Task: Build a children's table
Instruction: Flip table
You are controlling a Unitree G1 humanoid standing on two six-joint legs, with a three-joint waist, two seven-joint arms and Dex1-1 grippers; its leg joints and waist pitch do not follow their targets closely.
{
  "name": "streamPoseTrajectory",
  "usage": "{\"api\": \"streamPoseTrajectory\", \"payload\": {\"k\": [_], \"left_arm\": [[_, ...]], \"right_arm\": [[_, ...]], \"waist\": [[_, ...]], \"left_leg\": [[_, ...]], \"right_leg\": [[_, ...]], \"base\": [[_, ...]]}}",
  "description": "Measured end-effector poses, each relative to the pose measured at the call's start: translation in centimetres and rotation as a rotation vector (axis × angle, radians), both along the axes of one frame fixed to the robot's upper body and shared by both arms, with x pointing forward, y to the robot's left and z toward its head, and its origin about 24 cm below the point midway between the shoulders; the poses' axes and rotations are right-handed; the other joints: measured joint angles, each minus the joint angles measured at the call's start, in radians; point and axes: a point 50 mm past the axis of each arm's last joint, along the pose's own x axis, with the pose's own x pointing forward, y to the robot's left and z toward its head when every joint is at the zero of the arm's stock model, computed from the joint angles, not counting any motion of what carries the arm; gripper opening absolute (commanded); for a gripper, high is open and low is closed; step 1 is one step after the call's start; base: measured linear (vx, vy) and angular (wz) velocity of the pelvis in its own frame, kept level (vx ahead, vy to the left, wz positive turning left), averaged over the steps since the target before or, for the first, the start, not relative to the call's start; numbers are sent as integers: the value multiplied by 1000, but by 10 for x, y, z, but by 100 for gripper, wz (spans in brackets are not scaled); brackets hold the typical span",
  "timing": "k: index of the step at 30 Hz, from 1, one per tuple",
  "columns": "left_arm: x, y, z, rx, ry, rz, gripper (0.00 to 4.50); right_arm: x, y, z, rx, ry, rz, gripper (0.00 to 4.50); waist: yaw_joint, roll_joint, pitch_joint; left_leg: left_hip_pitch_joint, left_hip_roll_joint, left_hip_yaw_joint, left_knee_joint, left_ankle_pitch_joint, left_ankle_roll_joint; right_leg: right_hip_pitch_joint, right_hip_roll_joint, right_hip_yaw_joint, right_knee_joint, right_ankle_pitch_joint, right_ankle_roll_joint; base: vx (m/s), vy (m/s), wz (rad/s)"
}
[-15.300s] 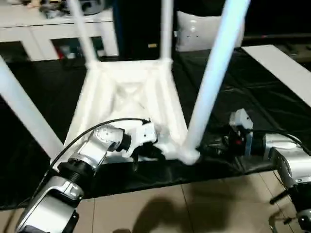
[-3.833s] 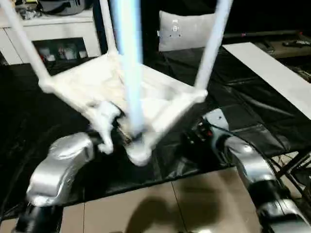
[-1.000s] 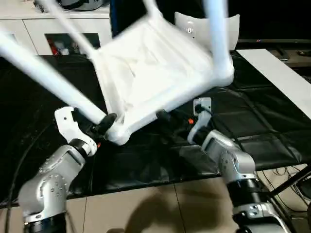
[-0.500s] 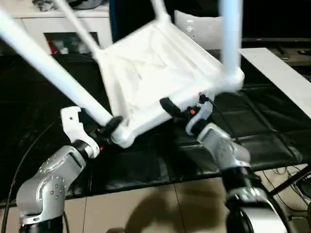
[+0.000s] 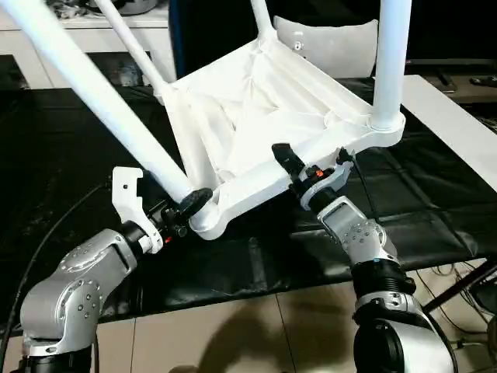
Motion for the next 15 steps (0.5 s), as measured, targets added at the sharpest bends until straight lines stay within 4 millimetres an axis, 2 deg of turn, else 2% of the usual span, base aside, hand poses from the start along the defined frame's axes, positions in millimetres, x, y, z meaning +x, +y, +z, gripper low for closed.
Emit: {"api": "streamPoseTrajectory", "payload": {"k": [1,14,15], "left_arm": [[0,0,0,1,-1,-1,208],[-2,-2,-3,42,2,-16,207],[-3,-2,-5,54,6,-18,242]], "right_arm": [[0,0,0,1,4,4,332],[0,-3,-6,-43,41,-17,244],[0,-3,-7,-50,49,-24,238]], "waist": [[-2,0,0],[-8,-1,0],[-9,-1,0]], "left_leg": [[0,0,0,0,0,0],[0,0,0,0,0,0],[0,0,0,0,0,0]], "right_leg": [[0,0,0,0,0,0],[0,0,0,0,0,0],[0,0,0,0,0,0]], "base": [[0,0,0],[0,0,0],[0,0,0]]}}
